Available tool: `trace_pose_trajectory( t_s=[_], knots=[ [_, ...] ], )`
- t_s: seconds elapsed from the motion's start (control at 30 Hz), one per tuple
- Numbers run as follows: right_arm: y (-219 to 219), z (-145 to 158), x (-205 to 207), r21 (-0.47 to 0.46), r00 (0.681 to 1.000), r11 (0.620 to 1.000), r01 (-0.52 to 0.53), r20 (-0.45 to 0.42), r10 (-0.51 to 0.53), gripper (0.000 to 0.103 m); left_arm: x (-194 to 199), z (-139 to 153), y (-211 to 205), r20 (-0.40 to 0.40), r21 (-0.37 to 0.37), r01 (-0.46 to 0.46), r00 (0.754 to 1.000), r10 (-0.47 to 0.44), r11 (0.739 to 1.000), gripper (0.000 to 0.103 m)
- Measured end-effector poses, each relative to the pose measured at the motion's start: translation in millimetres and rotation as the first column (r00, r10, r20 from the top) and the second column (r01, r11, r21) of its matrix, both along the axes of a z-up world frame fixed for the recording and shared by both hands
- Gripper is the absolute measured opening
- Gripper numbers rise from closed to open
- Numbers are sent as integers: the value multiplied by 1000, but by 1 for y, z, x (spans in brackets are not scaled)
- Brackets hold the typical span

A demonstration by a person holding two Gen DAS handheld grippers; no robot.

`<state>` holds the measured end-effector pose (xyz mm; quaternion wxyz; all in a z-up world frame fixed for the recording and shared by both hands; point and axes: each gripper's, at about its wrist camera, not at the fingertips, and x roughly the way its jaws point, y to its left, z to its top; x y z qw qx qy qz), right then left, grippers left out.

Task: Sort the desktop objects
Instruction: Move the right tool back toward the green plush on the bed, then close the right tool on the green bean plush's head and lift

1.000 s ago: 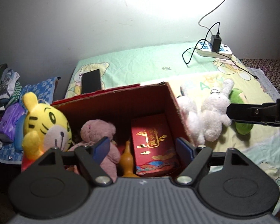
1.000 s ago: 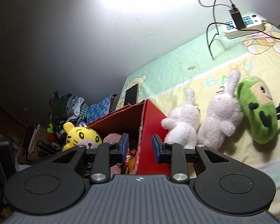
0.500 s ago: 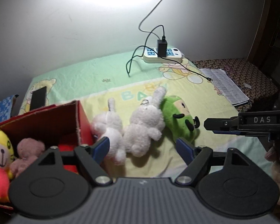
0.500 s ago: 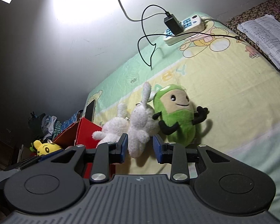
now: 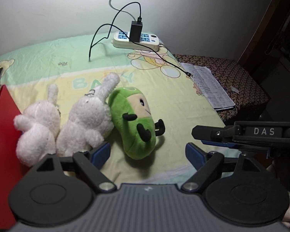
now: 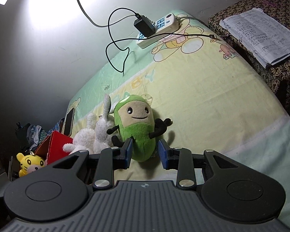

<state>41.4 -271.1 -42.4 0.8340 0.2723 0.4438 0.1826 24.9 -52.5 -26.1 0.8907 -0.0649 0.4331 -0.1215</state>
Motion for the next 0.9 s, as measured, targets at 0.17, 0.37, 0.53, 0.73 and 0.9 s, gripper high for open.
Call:
trace_pose_trajectory(
  t_s=[0.17, 0.37, 0.53, 0.73, 0.9],
  knots=[
    [-5, -5, 19, 9, 1000, 1000, -7, -14, 8, 33, 21, -16, -3, -19, -12, -31, 999, 31, 999, 86],
    [1, -21, 46, 45, 999, 999, -25, -44, 27, 34, 46, -37, 1, -90, -84, -84, 993, 76, 993, 78],
    [7, -37, 72, 83, 998, 996, -23, -62, 28, 42, 58, -49, 7, -130, -112, -114, 986, 100, 987, 74],
    [22, -51, 98, 103, 995, 992, -69, -70, 77, 42, 75, -61, 13, -174, -123, -122, 980, 100, 985, 70],
    [28, -62, 113, 141, 993, 986, -88, -64, 98, 53, 87, -66, 18, -190, -139, -121, 977, 93, 983, 72]
  ],
)
